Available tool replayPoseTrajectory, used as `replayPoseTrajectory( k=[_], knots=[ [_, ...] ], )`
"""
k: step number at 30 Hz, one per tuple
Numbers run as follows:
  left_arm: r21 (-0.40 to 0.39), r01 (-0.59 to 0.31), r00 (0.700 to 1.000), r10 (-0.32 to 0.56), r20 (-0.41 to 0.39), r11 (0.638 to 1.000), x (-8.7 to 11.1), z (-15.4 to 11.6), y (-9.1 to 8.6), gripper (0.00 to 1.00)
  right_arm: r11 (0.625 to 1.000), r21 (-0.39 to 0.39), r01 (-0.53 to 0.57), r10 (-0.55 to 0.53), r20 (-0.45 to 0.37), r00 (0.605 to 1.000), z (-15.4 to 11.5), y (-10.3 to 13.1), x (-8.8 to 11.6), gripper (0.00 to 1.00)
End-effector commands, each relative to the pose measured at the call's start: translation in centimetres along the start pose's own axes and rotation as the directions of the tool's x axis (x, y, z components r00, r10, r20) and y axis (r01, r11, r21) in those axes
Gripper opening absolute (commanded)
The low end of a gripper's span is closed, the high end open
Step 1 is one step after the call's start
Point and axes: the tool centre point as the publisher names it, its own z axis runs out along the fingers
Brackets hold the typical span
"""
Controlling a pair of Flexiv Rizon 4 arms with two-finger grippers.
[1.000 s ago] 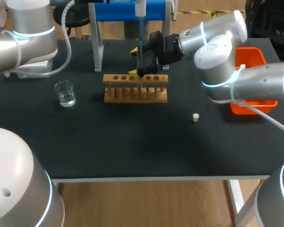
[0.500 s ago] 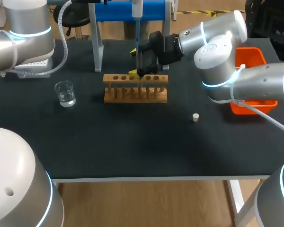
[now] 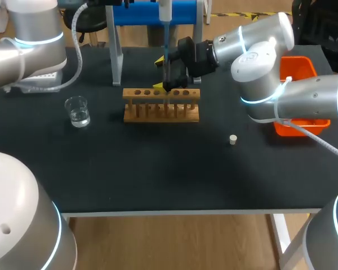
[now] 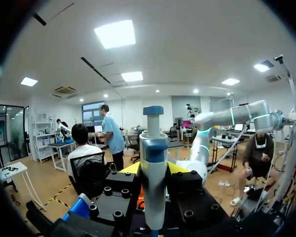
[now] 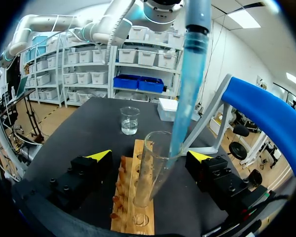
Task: Invert the test tube, pick up the pipette, mount the tip to pipette, aspirate from beaker and dispense into the tube, eject the tip, return the pipette, and cap with the stopper.
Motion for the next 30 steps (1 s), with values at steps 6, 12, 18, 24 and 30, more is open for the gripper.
replayPoseTrajectory(
  k=[6, 12, 18, 24, 30],
  knots=[
    [0.005, 0.006, 1.000, -0.005, -0.023, 1.000, 0.2, 0.2, 0.1, 0.00, 1.000, 0.001, 0.000, 0.000, -0.003, 1.000, 0.0, 0.0, -0.1, 1.00],
    [-0.003, 0.022, 0.999, -0.022, -0.024, 1.000, 0.7, 0.2, 0.3, 0.00, 1.000, 0.001, 0.000, 0.000, -0.003, 1.000, 0.0, 0.0, -0.1, 1.00],
    [-0.013, 0.025, 1.000, -0.025, -0.018, 1.000, 1.1, 0.0, 0.3, 0.00, 1.000, 0.001, 0.000, 0.000, -0.003, 1.000, 0.0, 0.0, -0.1, 1.00],
    [-0.013, -0.012, 1.000, 0.012, -0.012, 1.000, 1.2, -0.2, 0.5, 0.00, 1.000, 0.001, 0.000, 0.000, -0.003, 1.000, 0.0, 0.0, -0.1, 1.00],
    [-0.008, -0.026, 1.000, 0.026, -0.018, 1.000, 1.1, -0.1, 0.7, 0.00, 1.000, 0.001, 0.000, 0.000, -0.003, 1.000, 0.0, 0.0, -0.1, 1.00]
  ],
)
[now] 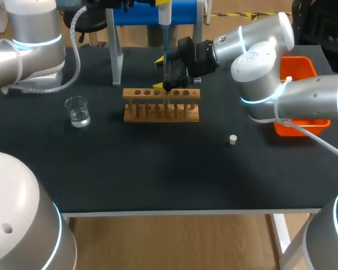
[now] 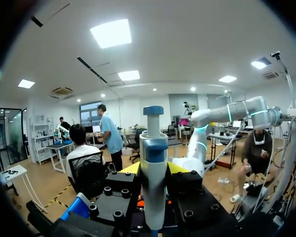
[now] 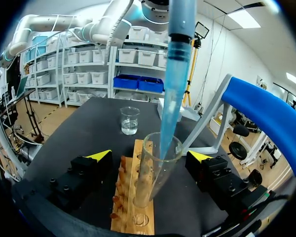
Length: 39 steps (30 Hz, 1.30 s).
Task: Invert the test tube, pick up the pipette, mount the tip to pipette, aspirate from beaker and dispense into the tube, eject the tip, return the pipette, and cap with the stopper.
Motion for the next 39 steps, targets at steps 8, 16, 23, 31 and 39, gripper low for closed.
replayPoseTrajectory(
  k=[8, 16, 23, 31, 39],
  knots=[
    [0.011, 0.007, 1.000, -0.007, -0.008, 1.000, 0.0, 0.2, 0.7, 0.00, 1.000, 0.001, 0.000, 0.000, -0.003, 1.000, 0.0, 0.0, -0.1, 1.00],
    [0.017, 0.014, 1.000, -0.014, -0.011, 1.000, 0.0, 0.2, 1.1, 0.00, 1.000, 0.001, 0.000, 0.000, -0.003, 1.000, 0.0, 0.0, -0.1, 1.00],
    [0.015, 0.021, 0.999, -0.020, -0.030, 1.000, 0.1, 0.7, 1.5, 0.00, 1.000, 0.001, 0.000, 0.000, -0.003, 1.000, 0.0, 0.0, -0.1, 1.00],
    [0.004, 0.032, 0.999, -0.032, -0.042, 0.999, -0.1, 1.2, 2.0, 0.00, 1.000, 0.001, 0.000, 0.000, -0.003, 1.000, 0.0, 0.0, -0.1, 1.00],
    [-0.005, 0.043, 0.998, -0.043, -0.040, 0.999, -0.3, 1.1, 2.4, 0.00, 1.000, 0.001, 0.000, 0.000, -0.003, 1.000, 0.0, 0.0, -0.1, 1.00]
  ],
)
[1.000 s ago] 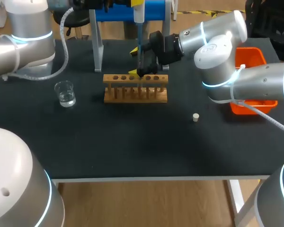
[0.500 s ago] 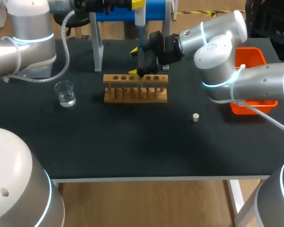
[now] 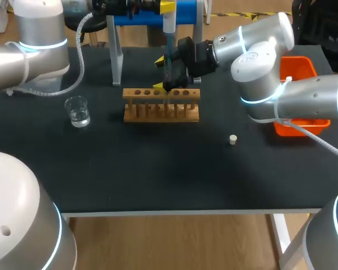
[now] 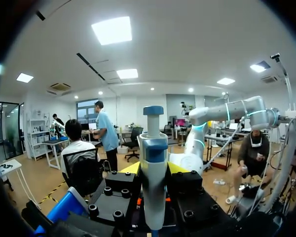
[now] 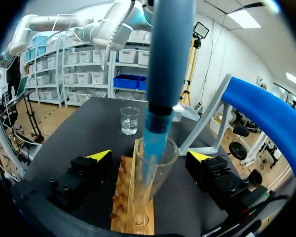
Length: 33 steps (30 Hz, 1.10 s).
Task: Invert the test tube, pick up the pipette, mount the tip to pipette, aspirate from beaker and dispense into the tube, eject the tip, return the pipette, and cap with the stopper.
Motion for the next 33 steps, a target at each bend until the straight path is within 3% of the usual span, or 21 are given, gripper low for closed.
replayPoseTrajectory(
  k=[1, 33],
  knots=[
    [-0.004, 0.007, 1.000, -0.007, -0.005, 1.000, -0.3, -0.1, 0.2, 0.00, 1.000, 0.001, 0.000, 0.000, -0.003, 1.000, 0.0, 0.0, -0.1, 1.00],
    [-0.018, 0.040, 0.999, -0.040, -0.001, 0.999, -1.0, 0.1, 1.4, 0.00, 1.000, 0.001, 0.000, 0.000, -0.003, 1.000, 0.0, 0.0, -0.1, 1.00]
  ],
)
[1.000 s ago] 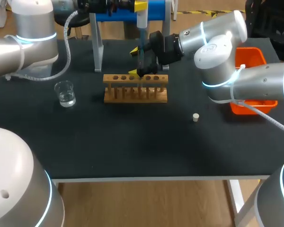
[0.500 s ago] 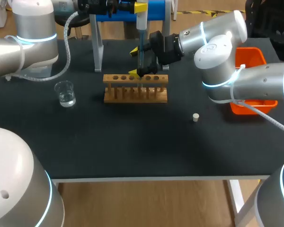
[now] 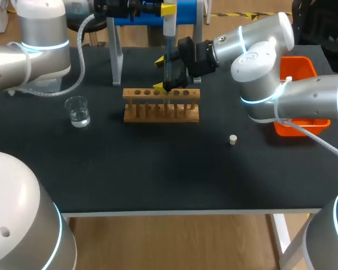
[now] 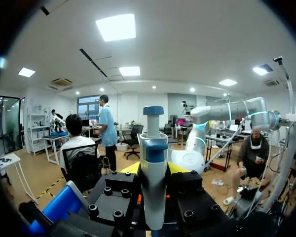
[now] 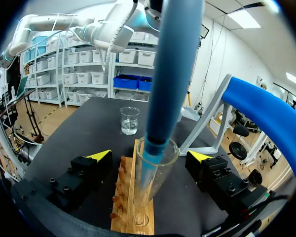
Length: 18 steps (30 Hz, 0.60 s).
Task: Invert the test tube, pick up the pipette, mount the tip to pipette, aspirate from beaker and dispense into the tube, eject the tip, return the pipette, and cap with the stopper.
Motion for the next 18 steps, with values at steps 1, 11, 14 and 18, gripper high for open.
replayPoseTrajectory(
  k=[1, 11, 14, 18],
  knots=[
    [-0.006, 0.004, 1.000, -0.004, -0.004, 1.000, -0.36, 0.02, 0.13, 0.00, 1.000, 0.001, 0.000, 0.000, -0.003, 1.000, 0.00, -0.02, -0.09, 1.00],
    [-0.001, 0.008, 1.000, -0.008, 0.001, 1.000, -0.40, -0.12, 0.48, 0.00, 1.000, 0.001, 0.000, 0.000, -0.003, 1.000, 0.00, -0.02, -0.09, 1.00],
    [0.001, 0.008, 1.000, -0.008, 0.002, 1.000, -0.43, -0.15, 0.65, 0.00, 1.000, 0.001, 0.000, 0.000, -0.003, 1.000, 0.00, -0.02, -0.09, 1.00],
    [0.003, 0.009, 1.000, -0.009, 0.001, 1.000, -0.46, -0.09, 0.77, 0.00, 1.000, 0.001, 0.000, 0.000, -0.003, 1.000, 0.00, -0.02, -0.09, 1.00]
  ],
)
